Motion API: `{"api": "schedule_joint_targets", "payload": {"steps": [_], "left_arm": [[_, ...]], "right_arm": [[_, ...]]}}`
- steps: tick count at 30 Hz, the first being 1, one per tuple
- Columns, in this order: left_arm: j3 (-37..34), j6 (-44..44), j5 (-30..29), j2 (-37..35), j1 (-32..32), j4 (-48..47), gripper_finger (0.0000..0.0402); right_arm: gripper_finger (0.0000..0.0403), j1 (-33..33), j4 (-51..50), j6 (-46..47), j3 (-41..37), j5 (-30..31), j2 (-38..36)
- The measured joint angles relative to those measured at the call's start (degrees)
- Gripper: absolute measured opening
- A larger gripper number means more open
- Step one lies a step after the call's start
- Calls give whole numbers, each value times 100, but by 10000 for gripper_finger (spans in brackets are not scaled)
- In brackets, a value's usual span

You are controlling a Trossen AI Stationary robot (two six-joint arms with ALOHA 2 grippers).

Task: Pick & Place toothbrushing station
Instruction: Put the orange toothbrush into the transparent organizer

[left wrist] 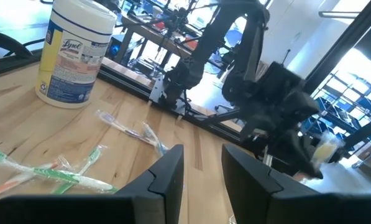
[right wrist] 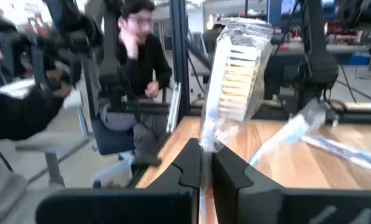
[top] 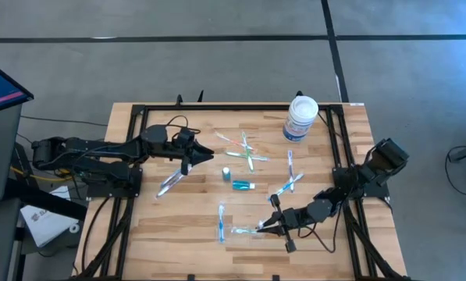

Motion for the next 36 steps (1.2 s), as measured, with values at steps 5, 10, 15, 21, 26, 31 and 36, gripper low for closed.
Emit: {"api": "schedule_joint_targets", "payload": {"steps": [5,10,15,21,26,31,36], "left_arm": [[0,-2,0,0,-20,9,104],[0,-1,0,0,-28,14,104],[0,-2,0,0,-28,14,104],[0,0,0,0,-28,14,104],[0,0,0,0,-28,11,104],[0,0,0,0,-28,9,104],[0,0,-1,0,-28,9,104]], "right_arm": [[7,-14,320,40,0,7,284],[7,-12,279,77,0,4,309],[11,-12,205,168,0,4,309],[14,-58,-23,274,0,2,309],[22,-56,-133,274,0,-44,309],[32,-56,-216,289,0,-44,309],[23,-51,-357,303,0,-45,309]]}}
